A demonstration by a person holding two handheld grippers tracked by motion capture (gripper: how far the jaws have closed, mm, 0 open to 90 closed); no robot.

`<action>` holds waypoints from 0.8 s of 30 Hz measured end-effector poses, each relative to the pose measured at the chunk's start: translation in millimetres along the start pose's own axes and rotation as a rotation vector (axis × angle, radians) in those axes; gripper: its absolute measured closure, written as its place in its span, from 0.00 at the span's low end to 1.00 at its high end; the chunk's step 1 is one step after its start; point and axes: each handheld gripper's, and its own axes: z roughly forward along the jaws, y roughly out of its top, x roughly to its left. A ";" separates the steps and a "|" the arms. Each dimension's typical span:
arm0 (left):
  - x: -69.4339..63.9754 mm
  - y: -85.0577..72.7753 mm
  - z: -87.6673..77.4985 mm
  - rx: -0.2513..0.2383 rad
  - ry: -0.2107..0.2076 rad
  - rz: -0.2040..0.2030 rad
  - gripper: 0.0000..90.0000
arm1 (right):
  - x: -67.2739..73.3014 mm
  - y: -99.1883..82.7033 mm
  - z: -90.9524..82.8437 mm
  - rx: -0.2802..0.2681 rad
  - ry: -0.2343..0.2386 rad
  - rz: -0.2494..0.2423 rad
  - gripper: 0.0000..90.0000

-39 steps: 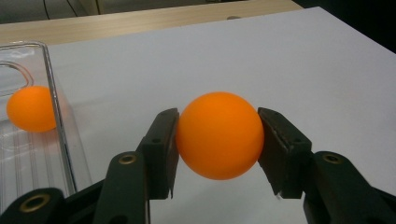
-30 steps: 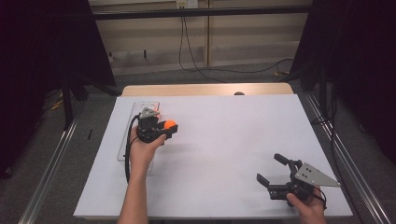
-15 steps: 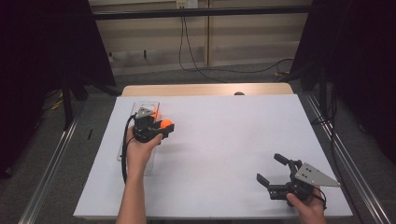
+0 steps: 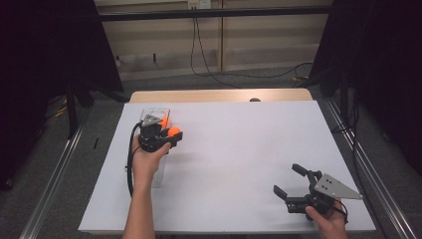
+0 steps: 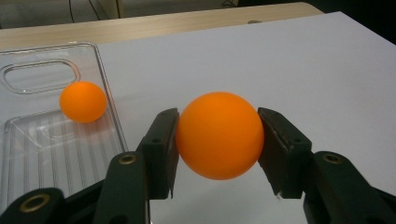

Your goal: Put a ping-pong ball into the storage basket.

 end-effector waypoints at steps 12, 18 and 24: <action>3.6 -0.2 -4.0 -0.004 0.010 -0.002 0.56 | 0.0 0.1 0.0 -0.001 0.001 -0.001 0.05; 4.9 -0.3 -5.5 -0.006 0.017 -0.007 0.56 | 0.0 0.1 0.0 -0.001 0.001 -0.001 0.05; 5.8 -0.4 -7.0 -0.008 0.027 -0.008 0.56 | 0.1 0.1 0.1 0.000 0.001 0.000 0.05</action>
